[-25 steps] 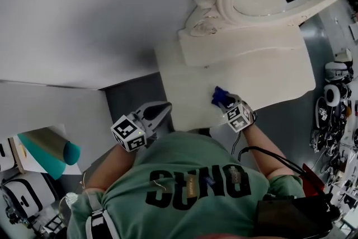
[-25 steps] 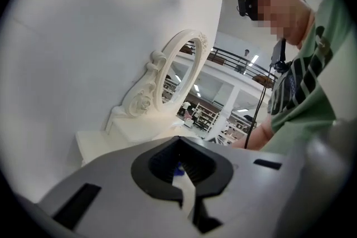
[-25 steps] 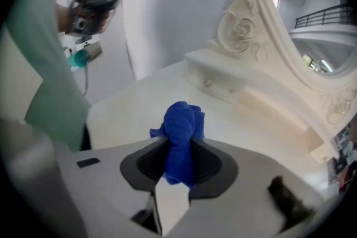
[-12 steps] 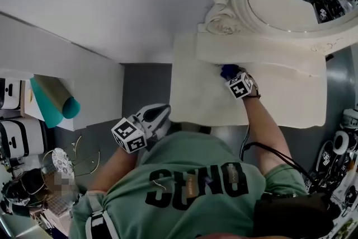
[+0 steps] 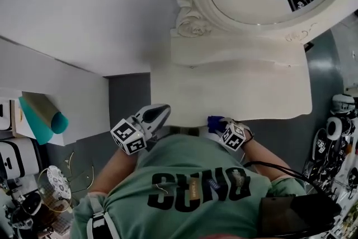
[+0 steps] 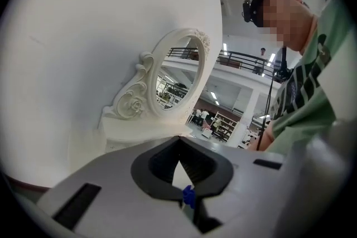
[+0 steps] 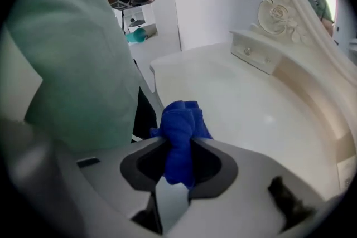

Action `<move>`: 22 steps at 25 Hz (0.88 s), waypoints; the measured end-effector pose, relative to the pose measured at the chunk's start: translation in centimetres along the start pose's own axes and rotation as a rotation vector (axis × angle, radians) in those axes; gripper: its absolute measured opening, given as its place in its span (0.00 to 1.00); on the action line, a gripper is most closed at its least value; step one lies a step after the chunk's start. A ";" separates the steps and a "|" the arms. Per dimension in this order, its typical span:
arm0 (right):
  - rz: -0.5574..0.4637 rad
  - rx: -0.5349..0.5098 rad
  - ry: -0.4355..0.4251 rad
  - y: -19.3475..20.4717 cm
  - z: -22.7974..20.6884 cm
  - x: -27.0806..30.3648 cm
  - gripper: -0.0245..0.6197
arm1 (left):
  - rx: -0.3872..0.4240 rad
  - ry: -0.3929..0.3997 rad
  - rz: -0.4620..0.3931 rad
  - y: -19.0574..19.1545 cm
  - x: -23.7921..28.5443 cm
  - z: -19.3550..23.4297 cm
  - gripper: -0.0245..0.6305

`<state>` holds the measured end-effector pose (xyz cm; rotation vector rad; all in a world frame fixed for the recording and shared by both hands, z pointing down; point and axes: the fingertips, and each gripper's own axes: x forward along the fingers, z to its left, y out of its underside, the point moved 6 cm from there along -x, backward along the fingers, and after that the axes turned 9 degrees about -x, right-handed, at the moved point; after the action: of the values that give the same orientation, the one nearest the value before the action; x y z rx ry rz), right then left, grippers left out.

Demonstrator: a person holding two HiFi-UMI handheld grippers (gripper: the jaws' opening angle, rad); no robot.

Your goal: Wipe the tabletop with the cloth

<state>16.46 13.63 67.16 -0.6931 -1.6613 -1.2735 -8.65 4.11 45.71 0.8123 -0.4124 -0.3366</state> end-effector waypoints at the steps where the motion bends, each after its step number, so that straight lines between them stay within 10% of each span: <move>1: -0.019 0.021 0.006 -0.4 -0.9 -0.1 0.20 | -0.001 0.004 0.005 0.1 0.0 0.0 0.04; 8: -0.138 0.284 0.420 -4.4 -21.0 -1.1 0.20 | -0.029 -0.019 0.012 -0.1 -1.7 3.0 0.04; 12: -0.105 0.362 0.468 -6.1 -27.1 1.1 0.20 | -0.043 -0.035 0.016 -1.2 -3.1 5.6 0.04; 17: -0.039 0.387 0.433 -6.4 -26.9 2.7 0.20 | -0.049 -0.008 0.038 -2.3 -3.4 8.2 0.04; 22: 0.070 0.273 0.288 -3.6 -14.8 1.3 0.20 | -0.047 0.085 0.032 -3.1 -1.5 8.3 0.04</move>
<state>17.61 -1.61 67.69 -0.3795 -1.5202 -1.0184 -14.30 -2.44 48.20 0.7707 -0.3366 -0.2797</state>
